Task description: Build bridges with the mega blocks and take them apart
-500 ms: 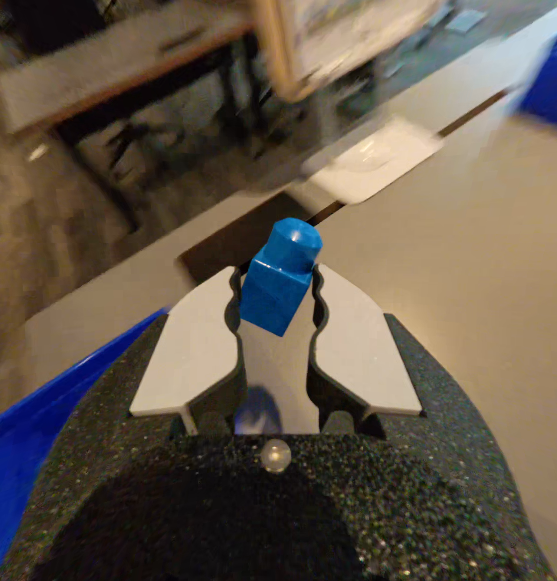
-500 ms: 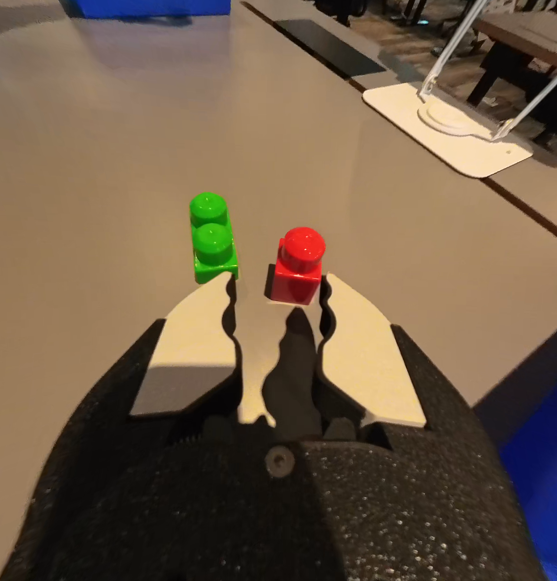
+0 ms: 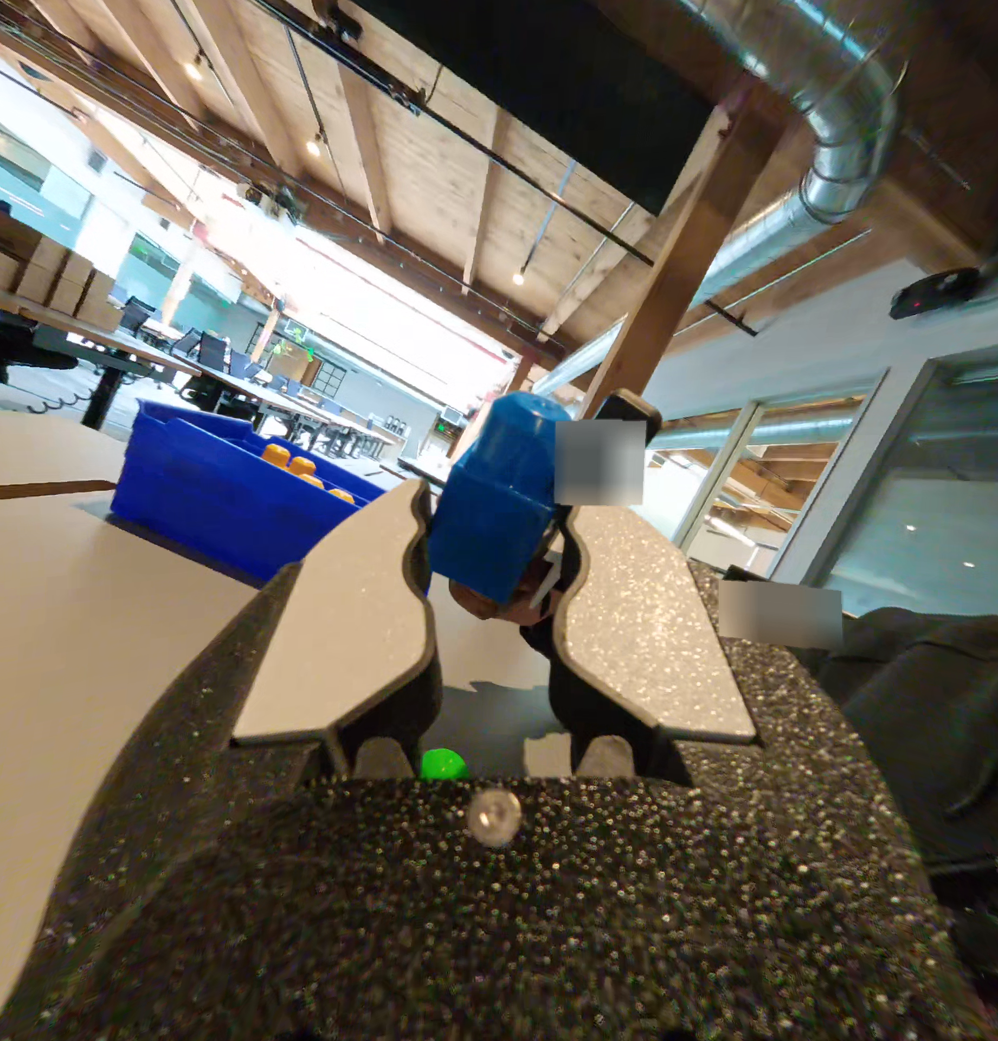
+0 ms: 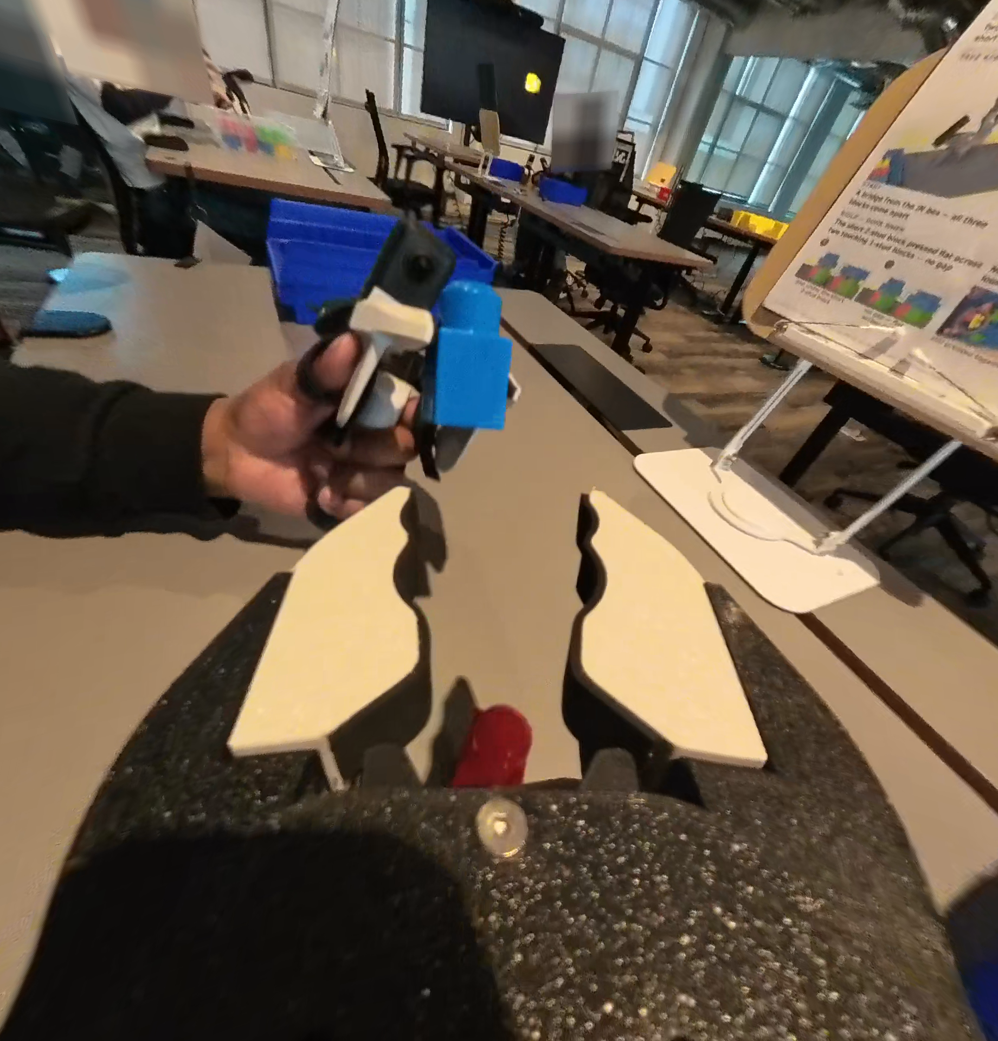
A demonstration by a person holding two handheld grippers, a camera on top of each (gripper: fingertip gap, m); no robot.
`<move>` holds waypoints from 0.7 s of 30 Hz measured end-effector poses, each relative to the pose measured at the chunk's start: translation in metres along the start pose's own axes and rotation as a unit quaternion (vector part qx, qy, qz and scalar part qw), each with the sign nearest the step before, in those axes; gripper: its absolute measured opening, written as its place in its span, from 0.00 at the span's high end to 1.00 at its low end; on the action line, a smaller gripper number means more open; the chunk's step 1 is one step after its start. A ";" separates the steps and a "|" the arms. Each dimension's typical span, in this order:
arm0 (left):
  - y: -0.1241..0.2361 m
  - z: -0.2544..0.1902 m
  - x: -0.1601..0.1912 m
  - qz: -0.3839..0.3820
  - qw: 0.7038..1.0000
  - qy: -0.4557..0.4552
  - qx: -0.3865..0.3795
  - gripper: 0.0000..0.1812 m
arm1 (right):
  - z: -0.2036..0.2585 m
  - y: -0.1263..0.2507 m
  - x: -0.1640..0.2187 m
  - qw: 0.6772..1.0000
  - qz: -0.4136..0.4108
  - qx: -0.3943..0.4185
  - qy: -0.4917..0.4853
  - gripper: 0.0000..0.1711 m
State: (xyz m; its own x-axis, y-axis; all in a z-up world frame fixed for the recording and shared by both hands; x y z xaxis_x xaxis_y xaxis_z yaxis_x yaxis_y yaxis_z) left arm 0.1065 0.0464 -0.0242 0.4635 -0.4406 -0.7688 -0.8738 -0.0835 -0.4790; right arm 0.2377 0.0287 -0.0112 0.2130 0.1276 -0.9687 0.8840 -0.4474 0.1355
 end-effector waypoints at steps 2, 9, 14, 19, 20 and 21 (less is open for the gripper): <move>0.001 0.001 0.009 0.015 0.999 -0.020 -0.023 0.77 | 0.001 -0.011 0.001 0.999 -0.010 -0.024 -0.032 0.66; 0.000 -0.004 0.025 0.082 0.995 -0.047 -0.036 0.76 | 0.018 -0.038 0.026 0.997 0.012 -0.059 -0.046 0.66; -0.005 -0.005 0.040 0.139 0.987 -0.061 -0.045 0.76 | 0.034 -0.045 0.029 0.997 0.023 -0.070 -0.032 0.73; -0.011 -0.006 0.049 0.177 0.980 -0.077 -0.049 0.76 | 0.037 -0.039 0.034 0.998 0.047 -0.042 0.008 0.79; -0.012 -0.005 0.051 0.184 0.979 -0.074 -0.048 0.76 | 0.037 -0.037 0.036 0.998 0.050 -0.039 0.017 0.79; -0.012 -0.004 0.053 0.188 0.978 -0.072 -0.047 0.75 | 0.037 -0.036 0.038 0.998 0.051 -0.036 0.023 0.79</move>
State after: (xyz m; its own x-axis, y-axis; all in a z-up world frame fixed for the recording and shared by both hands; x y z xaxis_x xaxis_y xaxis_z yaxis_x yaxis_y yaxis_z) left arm 0.1410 0.0201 -0.0570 0.1158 -0.3268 -0.9380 -0.9932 -0.0238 -0.1143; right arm 0.1989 0.0170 -0.0605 0.3215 0.1254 -0.9386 0.8840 -0.3951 0.2500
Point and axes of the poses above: each gripper's, where its closed fingertips meet, y back along the fingers, x out of its underside, z = x × y across the jaws, the point moved 4 cm from there along y, back along the fingers, and after that the axes turned 5 degrees about x, right-handed, at the moved point
